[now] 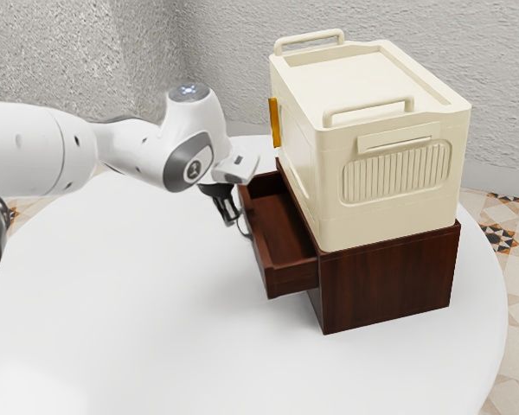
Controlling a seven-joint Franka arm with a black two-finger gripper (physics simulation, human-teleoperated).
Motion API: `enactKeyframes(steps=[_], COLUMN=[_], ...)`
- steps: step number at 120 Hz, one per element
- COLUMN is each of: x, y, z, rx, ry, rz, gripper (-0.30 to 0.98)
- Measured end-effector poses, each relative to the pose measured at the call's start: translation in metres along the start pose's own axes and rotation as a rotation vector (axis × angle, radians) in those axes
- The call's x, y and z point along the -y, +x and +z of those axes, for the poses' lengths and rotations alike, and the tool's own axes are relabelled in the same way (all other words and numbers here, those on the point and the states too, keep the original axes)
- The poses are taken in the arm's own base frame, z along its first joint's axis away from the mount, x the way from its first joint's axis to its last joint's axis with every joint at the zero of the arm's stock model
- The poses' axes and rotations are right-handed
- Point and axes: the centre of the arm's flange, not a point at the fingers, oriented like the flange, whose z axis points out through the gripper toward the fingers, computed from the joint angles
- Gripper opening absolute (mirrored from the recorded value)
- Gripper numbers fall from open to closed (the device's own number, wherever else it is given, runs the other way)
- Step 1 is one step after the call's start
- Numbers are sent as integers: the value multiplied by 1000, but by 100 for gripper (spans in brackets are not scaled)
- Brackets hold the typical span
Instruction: Push the drawer handle with one arm to close the drawer
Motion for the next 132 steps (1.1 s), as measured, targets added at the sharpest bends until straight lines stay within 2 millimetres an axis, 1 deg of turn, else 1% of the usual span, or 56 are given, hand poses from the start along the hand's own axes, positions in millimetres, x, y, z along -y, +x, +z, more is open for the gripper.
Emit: enactKeyframes(steps=[17, 83, 101, 132], x=[-11, -35, -46, -55], y=[10, 38, 47, 55], z=[-1, -9, -11, -8], rx=[-26, -146, -179, -212], ry=[3, 61, 69, 83], rz=[36, 125, 149, 171], gripper=[-10, -10, -10, -10])
